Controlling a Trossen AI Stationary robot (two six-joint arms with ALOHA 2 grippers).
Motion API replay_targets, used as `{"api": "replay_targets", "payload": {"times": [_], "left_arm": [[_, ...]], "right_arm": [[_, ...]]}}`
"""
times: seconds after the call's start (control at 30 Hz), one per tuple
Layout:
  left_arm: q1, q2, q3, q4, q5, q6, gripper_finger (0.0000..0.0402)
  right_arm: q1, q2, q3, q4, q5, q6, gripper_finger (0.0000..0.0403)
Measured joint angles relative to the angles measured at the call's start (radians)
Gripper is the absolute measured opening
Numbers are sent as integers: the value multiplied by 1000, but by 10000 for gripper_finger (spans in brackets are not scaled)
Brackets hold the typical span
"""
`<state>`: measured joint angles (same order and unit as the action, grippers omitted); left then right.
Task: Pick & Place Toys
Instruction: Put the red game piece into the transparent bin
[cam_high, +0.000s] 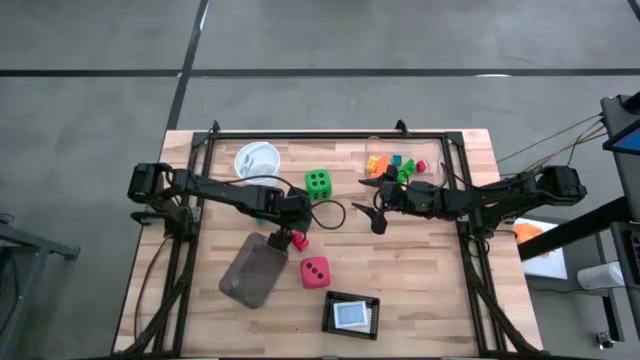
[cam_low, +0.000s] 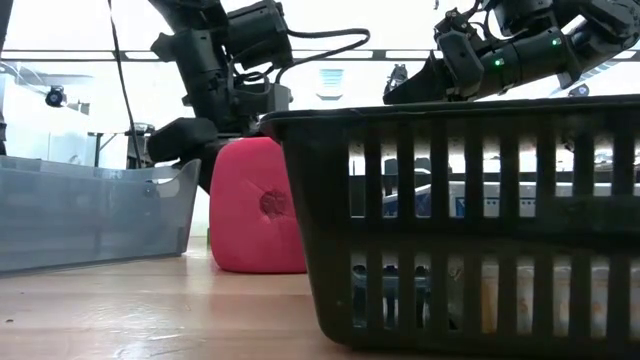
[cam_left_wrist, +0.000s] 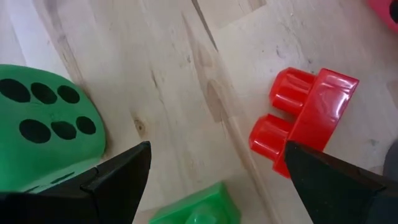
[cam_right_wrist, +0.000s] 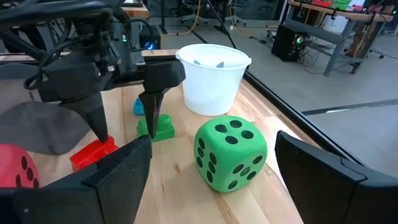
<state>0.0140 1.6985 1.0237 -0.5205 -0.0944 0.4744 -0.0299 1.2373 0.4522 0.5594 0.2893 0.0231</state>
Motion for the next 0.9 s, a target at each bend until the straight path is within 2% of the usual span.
{"api": "replay_targets", "payload": {"times": [0.1, 0.37, 0.5, 0.67, 0.8, 0.9], "left_arm": [[1, 0, 0, 0, -19, 20, 369], [1, -9, 0, 0, -149, 16, 369], [1, -58, -2, 33, -156, -55, 364], [1, -205, -53, 183, -95, -111, 331], [0, -386, -160, 333, -4, -144, 296], [0, -533, -252, 399, 17, -187, 274]], "right_arm": [[0, 0, 0, 0, 0, -1, 334], [0, 0, 0, 0, -3, -1, 334], [0, 12, 2, 6, -61, 27, 334], [9, 92, 52, 10, -108, 74, 334], [21, 215, 141, 6, -159, 100, 334], [28, 329, 238, -16, -223, 122, 334]]}}
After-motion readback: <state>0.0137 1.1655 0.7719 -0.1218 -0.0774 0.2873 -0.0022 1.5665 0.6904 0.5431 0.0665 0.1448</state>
